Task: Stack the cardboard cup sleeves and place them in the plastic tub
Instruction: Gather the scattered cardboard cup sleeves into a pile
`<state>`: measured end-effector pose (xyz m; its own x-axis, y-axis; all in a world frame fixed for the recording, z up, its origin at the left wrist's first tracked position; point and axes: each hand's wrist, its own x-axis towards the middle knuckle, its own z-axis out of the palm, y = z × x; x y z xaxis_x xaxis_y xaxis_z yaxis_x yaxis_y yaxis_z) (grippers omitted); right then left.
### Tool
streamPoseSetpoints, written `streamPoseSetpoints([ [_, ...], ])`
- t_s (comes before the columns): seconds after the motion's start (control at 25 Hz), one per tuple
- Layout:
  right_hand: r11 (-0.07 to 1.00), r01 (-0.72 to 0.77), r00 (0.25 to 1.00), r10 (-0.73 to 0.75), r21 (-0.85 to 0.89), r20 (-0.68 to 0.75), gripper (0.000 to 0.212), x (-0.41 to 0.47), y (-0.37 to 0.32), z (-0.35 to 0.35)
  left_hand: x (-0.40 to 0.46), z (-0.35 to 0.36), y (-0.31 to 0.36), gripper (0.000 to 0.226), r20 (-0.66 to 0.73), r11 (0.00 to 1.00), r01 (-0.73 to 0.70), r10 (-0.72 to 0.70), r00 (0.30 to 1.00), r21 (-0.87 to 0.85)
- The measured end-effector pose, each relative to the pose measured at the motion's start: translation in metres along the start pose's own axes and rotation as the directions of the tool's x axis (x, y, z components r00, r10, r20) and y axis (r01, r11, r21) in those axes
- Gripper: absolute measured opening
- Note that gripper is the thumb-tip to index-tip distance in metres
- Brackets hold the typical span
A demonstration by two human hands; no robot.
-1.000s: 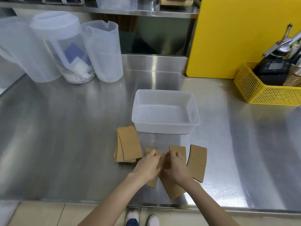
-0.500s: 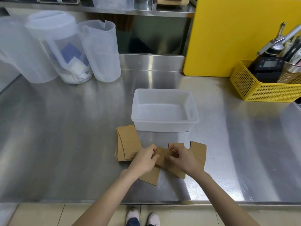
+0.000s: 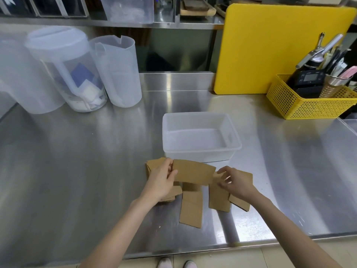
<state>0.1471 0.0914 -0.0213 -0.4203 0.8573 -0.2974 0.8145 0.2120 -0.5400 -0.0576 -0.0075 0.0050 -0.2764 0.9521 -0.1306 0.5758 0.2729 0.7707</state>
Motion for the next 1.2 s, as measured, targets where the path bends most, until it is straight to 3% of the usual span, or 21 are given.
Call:
streamPoseSetpoints([
  [0.08, 0.991, -0.049, 0.998, 0.053, -0.127, 0.032, 0.052, 0.005, 0.001, 0.006, 0.001, -0.006, -0.003, 0.002, -0.002, 1.0, 0.006, -0.006, 1.0, -0.007],
  [0.2, 0.962, -0.139, 0.98, 0.167, -0.235, 0.104, 0.074, 0.014, 0.001, 0.013, 0.002, -0.012, -0.004, 0.017, -0.015, 1.0, 0.005, -0.006, 1.0, -0.025],
  [0.48, 0.945, -0.205, 0.959, 0.247, -0.255, 0.141, 0.07, 0.02, 0.002, 0.012, -0.001, -0.008, 0.001, 0.024, -0.066, 0.995, 0.078, -0.083, 0.994, -0.067],
  [0.56, 0.962, -0.18, 0.964, 0.214, -0.206, 0.157, 0.063, 0.02, 0.003, 0.012, -0.003, -0.004, 0.003, 0.025, -0.076, 0.99, 0.104, -0.111, 0.991, -0.094],
  [0.68, 0.994, -0.106, 0.975, 0.097, 0.034, 0.198, 0.051, 0.018, 0.004, 0.015, -0.005, -0.001, 0.007, 0.016, -0.105, 0.98, 0.129, -0.145, 0.984, -0.149],
  [0.88, 0.943, 0.013, 0.995, -0.044, 0.333, 0.085, 0.048, 0.009, 0.007, 0.008, -0.006, 0.002, 0.005, 0.003, -0.18, 0.982, 0.133, -0.157, 0.971, -0.137],
  [1.04, 0.942, 0.1, 0.995, -0.092, 0.319, -0.039, 0.022, 0.007, -0.001, -0.021, -0.005, 0.003, 0.006, 0.003, -0.24, 0.966, 0.145, -0.195, 0.951, -0.213],
  [1.2, 0.943, 0.236, 0.967, -0.203, 0.235, -0.155, 0.015, 0.01, -0.014, -0.047, -0.002, 0.004, 0.006, 0.004, -0.308, 0.947, 0.136, -0.227, 0.924, -0.29],
])
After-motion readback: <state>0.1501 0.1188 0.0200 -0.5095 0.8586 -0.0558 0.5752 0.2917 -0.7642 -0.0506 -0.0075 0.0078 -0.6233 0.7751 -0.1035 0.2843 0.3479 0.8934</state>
